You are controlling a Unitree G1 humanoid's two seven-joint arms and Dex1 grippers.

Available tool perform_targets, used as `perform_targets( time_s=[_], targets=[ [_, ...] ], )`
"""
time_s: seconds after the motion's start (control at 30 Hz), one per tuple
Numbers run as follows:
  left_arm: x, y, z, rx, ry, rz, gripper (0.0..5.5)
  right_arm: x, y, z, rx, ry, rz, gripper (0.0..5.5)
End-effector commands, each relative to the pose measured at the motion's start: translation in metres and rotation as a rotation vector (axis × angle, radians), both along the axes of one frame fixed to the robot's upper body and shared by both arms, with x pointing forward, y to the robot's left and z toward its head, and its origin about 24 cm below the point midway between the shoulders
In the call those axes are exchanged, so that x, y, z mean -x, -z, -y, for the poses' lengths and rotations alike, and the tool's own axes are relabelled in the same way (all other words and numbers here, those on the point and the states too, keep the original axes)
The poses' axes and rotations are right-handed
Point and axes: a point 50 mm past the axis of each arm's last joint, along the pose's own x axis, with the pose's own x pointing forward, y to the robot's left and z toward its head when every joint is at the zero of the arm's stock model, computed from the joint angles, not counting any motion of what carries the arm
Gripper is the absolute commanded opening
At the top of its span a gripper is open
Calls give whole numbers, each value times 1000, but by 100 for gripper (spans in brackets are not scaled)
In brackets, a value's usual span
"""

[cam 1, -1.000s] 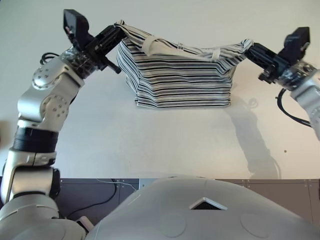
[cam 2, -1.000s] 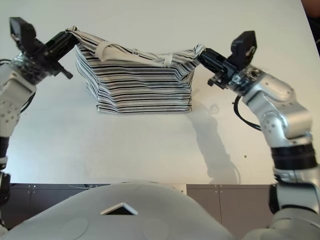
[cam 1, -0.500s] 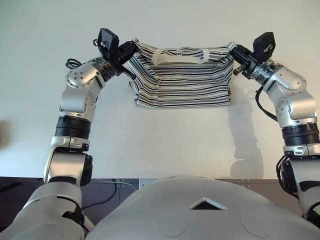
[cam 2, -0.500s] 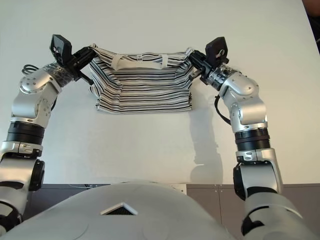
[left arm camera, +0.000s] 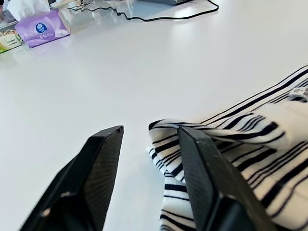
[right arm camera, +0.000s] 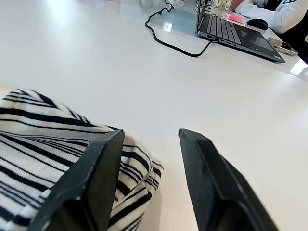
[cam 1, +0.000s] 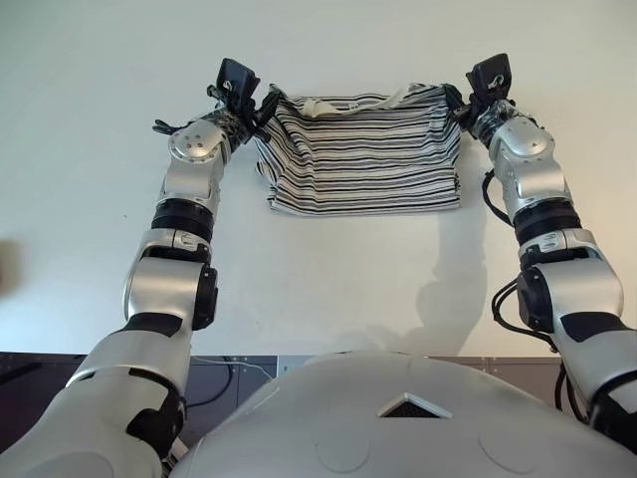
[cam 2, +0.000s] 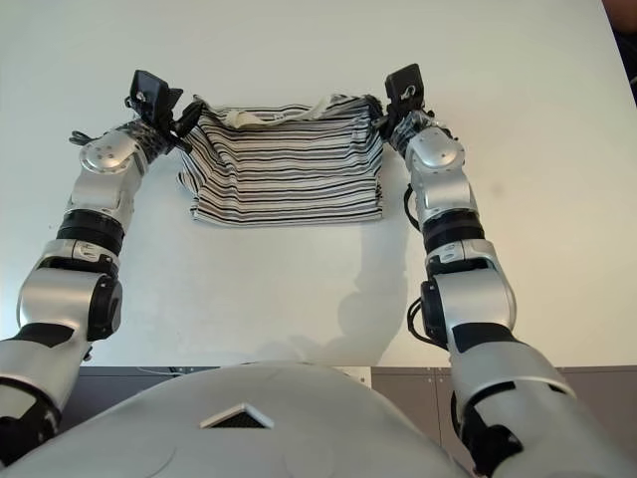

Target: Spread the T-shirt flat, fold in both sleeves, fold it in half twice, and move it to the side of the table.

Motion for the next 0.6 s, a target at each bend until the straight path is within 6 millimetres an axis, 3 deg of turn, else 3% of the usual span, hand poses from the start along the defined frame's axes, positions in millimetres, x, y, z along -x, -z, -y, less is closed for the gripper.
perform_targets(
  time_s=[0.03,0.17,0.27,0.47,0.53,0.6],
  targets=[
    [-3,7,-5,-57,-73,-43,259,-8,0,-2,21,43,-22,252],
    [-5,11,-12,-75,-194,-84,302,-13,-1,8,34,143,-39,252],
    [-6,8,-17,-13,-241,-60,342,-14,-4,8,48,115,-5,252],
    [-10,-15,-18,166,-223,109,342,-18,-24,5,391,-105,188,252],
    [-12,-23,-16,183,-219,145,342,-21,-30,6,485,-139,203,252],
    [-11,-27,-20,212,-247,168,342,-18,-24,4,592,-244,169,252]
  ],
)
